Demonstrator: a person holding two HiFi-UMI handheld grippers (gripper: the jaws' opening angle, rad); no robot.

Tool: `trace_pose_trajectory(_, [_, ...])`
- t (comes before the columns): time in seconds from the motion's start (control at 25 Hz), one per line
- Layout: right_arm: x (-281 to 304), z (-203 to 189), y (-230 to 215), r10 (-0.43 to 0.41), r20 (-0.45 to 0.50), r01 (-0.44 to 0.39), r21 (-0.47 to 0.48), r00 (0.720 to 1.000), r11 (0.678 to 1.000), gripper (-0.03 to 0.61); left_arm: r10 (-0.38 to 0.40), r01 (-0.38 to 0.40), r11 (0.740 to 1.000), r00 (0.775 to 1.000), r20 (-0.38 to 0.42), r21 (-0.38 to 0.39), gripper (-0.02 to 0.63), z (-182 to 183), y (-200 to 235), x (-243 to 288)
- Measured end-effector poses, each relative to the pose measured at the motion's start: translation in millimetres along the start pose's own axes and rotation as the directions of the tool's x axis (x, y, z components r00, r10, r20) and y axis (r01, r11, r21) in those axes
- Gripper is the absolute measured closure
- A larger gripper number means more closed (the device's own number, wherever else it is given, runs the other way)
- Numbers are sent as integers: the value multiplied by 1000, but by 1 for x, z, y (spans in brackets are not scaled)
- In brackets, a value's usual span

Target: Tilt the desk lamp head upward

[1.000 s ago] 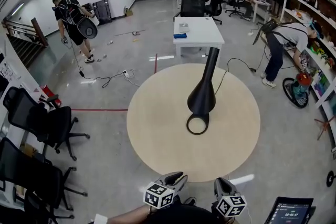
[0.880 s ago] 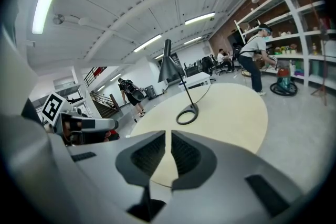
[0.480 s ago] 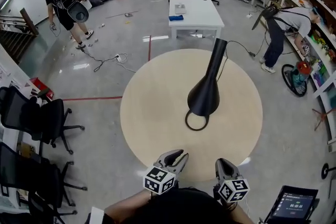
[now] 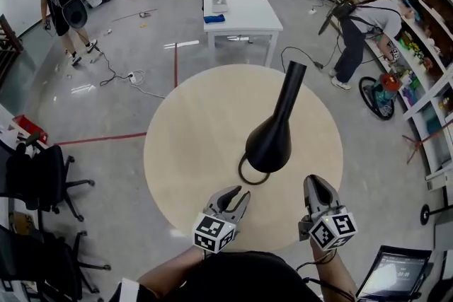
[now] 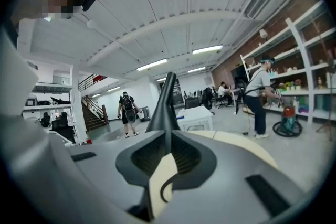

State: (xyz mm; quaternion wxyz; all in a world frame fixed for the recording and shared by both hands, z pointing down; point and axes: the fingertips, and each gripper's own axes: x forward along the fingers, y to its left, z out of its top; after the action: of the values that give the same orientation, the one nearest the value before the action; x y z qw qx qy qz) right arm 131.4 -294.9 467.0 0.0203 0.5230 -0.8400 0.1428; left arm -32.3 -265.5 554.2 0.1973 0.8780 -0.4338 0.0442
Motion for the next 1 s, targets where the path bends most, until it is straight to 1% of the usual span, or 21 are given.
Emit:
trace_pose_trajectory(0.12, [20, 50, -6, -18, 86, 23, -62, 996, 998, 541, -27, 27, 1000, 999, -18, 3, 518, -3, 5, 12])
trace_pose_trajectory(0.2, [34, 80, -4, 2, 128, 13, -114, 992, 993, 541, -42, 42, 999, 999, -26, 4, 518, -4, 5, 19])
trace_pose_trajectory(0.32, [53, 119, 2, 66, 170, -33, -186, 983, 982, 541, -71, 70, 997, 997, -6, -38, 518, 1, -2, 26])
trace_pose_trajectory(0.44, [75, 153, 4, 141, 209, -97, -210, 968, 973, 540, -87, 92, 992, 995, 54, -87, 518, 14, -6, 27])
trace_pose_trajectory(0.48, [81, 164, 3, 166, 218, -119, -212, 962, 970, 524, -86, 93, 990, 994, 72, -104, 517, 19, -7, 27])
trace_pose_trajectory(0.52, [87, 175, 2, 190, 226, -141, -216, 955, 966, 500, -84, 94, 988, 993, 86, -119, 492, 23, -9, 27])
trace_pose_trajectory(0.6, [99, 196, -3, 229, 242, -170, -241, 943, 955, 475, -75, 88, 986, 993, 93, -143, 463, 28, -10, 31])
trace_pose_trajectory(0.68, [114, 209, -8, 262, 246, -189, -283, 933, 940, 460, -54, 68, 982, 995, 84, -175, 443, 30, -6, 36])
trace_pose_trajectory(0.72, [124, 211, -10, 283, 237, -205, -307, 930, 929, 456, -44, 61, 976, 996, 82, -207, 443, 29, -2, 39])
trace_pose_trajectory(0.76, [135, 212, -10, 308, 218, -227, -329, 926, 916, 455, -39, 59, 965, 996, 83, -254, 443, 28, 2, 43])
trace_pose_trajectory(0.84, [154, 209, -8, 363, 162, -288, -358, 918, 888, 454, -36, 67, 931, 995, 94, -359, 443, 27, 8, 49])
trace_pose_trajectory(0.88, [161, 208, -6, 384, 137, -316, -361, 913, 878, 454, -32, 68, 916, 995, 98, -394, 443, 27, 10, 50])
trace_pose_trajectory(0.92, [166, 207, -5, 397, 122, -333, -356, 910, 873, 454, -25, 64, 909, 995, 100, -411, 443, 26, 10, 49])
trace_pose_trajectory(1.0, [175, 211, -6, 406, 126, -350, -324, 905, 879, 454, -7, 46, 907, 995, 95, -419, 443, 25, 10, 49])
